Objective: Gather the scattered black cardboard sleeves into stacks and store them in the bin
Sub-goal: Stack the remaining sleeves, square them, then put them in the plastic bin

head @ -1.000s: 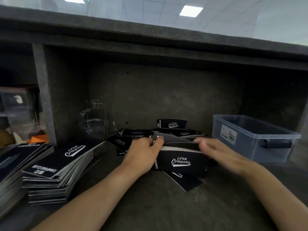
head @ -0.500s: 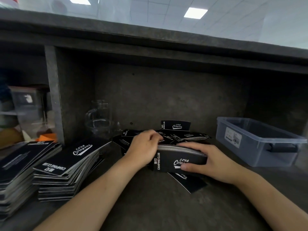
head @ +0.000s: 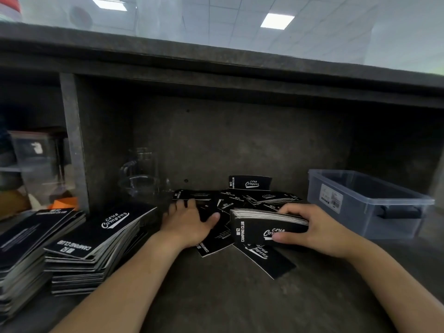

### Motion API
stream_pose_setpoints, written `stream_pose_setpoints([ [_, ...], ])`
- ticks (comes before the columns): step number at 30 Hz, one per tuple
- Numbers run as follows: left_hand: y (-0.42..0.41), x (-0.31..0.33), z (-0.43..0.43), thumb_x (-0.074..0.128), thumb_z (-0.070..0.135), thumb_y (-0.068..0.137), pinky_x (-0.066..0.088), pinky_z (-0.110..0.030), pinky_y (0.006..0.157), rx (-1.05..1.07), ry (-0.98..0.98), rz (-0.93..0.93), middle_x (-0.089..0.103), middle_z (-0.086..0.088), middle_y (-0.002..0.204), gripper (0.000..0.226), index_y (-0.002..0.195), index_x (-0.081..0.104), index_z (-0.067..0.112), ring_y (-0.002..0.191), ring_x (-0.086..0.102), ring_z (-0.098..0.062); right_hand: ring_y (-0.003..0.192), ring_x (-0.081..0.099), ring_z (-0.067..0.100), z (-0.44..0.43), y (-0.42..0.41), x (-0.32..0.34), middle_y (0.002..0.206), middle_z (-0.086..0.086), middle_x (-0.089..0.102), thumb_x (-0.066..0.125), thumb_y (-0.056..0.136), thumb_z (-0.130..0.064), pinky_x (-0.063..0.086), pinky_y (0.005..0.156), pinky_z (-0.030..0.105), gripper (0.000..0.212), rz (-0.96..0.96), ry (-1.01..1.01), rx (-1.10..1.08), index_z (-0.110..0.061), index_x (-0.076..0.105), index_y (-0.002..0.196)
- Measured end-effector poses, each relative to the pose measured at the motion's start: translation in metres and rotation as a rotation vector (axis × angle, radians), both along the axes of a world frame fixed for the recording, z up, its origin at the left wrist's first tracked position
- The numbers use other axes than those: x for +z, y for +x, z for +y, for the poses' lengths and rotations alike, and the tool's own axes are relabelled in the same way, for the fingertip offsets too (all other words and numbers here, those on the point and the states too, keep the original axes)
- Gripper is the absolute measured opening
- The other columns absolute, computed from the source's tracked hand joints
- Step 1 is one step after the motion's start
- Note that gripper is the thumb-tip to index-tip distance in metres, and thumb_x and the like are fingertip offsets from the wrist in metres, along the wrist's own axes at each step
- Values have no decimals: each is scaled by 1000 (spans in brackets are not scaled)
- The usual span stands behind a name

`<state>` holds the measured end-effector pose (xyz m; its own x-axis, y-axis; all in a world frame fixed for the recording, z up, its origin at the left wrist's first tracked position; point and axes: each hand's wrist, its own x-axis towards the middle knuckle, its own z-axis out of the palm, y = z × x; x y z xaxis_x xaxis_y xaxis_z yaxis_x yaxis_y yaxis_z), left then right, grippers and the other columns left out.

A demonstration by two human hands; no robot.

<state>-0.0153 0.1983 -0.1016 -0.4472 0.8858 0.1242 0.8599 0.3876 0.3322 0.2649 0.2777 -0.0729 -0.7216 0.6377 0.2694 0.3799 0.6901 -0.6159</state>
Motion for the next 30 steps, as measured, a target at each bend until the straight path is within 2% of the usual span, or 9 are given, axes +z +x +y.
stream_pose_setpoints([
  [3, -3, -3, 5, 40, 82, 86, 21, -46, 122, -70, -62, -1, 28, -9, 165, 97, 160, 24, 21, 152, 24, -30, 101, 72, 6, -2, -3, 0, 107, -12, 76, 83, 82, -36, 54, 90, 28, 27, 3, -32, 34, -32, 71, 106],
  [8, 2, 5, 6, 61, 58, 92, 28, -46, 121, -216, -25, -18, 43, 1, 157, 70, 152, 41, 29, 147, 36, -23, 102, 72, 8, -4, -6, 0, 109, -8, 77, 84, 83, -27, 54, 89, 24, 29, 13, -89, 72, -25, 73, 110],
  [11, 4, 4, 12, 75, 20, 87, 43, -36, 111, -244, 122, -303, 66, 7, 119, 62, 144, 51, 22, 120, 59, -16, 101, 73, 9, -4, -7, 0, 108, -6, 77, 85, 82, -24, 55, 87, 22, 30, 26, -116, 83, -24, 74, 109],
  [14, 8, -1, 16, 63, -3, 87, 51, -30, 101, -242, 157, -496, 67, 11, 94, 53, 137, 58, 15, 95, 64, -11, 102, 73, 9, -6, -7, 0, 108, -7, 77, 85, 81, -23, 54, 87, 21, 31, 26, -128, 92, -24, 74, 111],
  [18, 11, -2, 14, 67, 12, 89, 44, -41, 110, -229, 238, -376, 61, 5, 119, 54, 140, 56, 26, 123, 58, -22, 101, 73, 10, -6, -7, 2, 108, -6, 77, 85, 81, -22, 54, 87, 21, 30, 25, -143, 94, -23, 75, 109],
  [22, 11, 1, 7, 60, 37, 96, 10, -50, 126, -212, -53, -52, 19, -5, 167, 77, 161, 19, 30, 155, 13, -30, 104, 73, 13, -8, -5, 5, 110, -2, 78, 84, 81, -17, 54, 89, 22, 30, 1, -216, 132, -18, 76, 111],
  [25, 7, 0, 8, 53, 63, 93, 3, -51, 126, -56, -146, -26, 4, -13, 170, 90, 162, 13, 22, 156, -1, -37, 111, 69, 12, -7, -4, 4, 118, -6, 73, 85, 80, -18, 52, 97, 27, 29, -1, -239, 140, -20, 78, 108],
  [28, 1, 1, 5, 41, 89, 79, 7, -48, 126, 35, -147, -26, 8, -20, 168, 111, 162, 16, 19, 156, 5, -39, 126, 58, 0, -4, -4, 4, 138, -24, 58, 87, 77, -30, 41, 115, 37, 32, -21, -231, 113, -29, 79, 108],
  [30, -2, 1, 2, 35, 92, 79, 15, -46, 124, 47, -162, 31, 19, -19, 166, 112, 160, 22, 17, 154, 16, -36, 131, 53, -4, -3, -4, 4, 144, -28, 53, 86, 77, -34, 38, 118, 40, 35, -48, -241, 117, -32, 78, 110],
])
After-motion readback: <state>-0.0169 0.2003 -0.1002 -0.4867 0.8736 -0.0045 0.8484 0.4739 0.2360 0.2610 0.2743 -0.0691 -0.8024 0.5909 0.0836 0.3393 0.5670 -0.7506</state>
